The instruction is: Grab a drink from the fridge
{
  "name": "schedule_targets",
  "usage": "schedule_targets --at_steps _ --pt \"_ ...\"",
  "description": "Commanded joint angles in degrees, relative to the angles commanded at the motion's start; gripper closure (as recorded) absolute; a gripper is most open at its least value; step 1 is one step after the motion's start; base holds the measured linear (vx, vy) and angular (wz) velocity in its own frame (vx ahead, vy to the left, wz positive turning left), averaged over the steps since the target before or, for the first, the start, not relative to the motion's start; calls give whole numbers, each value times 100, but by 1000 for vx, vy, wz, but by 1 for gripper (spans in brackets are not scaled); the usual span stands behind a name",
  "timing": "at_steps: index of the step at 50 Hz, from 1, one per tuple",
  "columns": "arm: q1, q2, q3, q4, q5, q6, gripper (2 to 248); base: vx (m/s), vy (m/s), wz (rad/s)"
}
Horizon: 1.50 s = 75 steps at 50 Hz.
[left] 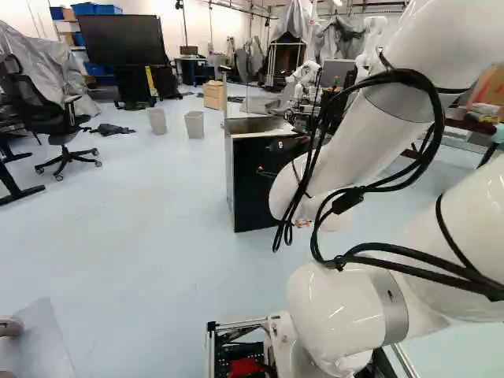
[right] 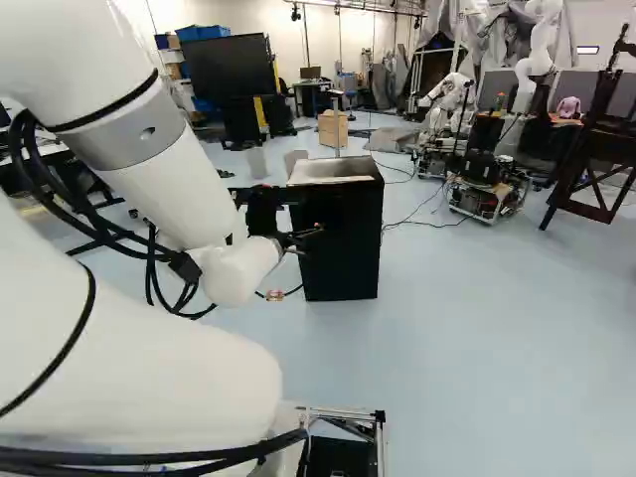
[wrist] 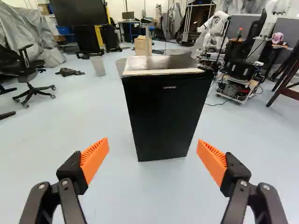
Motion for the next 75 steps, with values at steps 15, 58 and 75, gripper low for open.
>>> schedule_targets --at_steps 15,58,75 --pt "0 0 0 0 0 0 3 0 0 0" --pt "0 0 0 0 0 0 3 61 11 -10" --pt "0 0 0 0 0 0 3 111 61 -27"
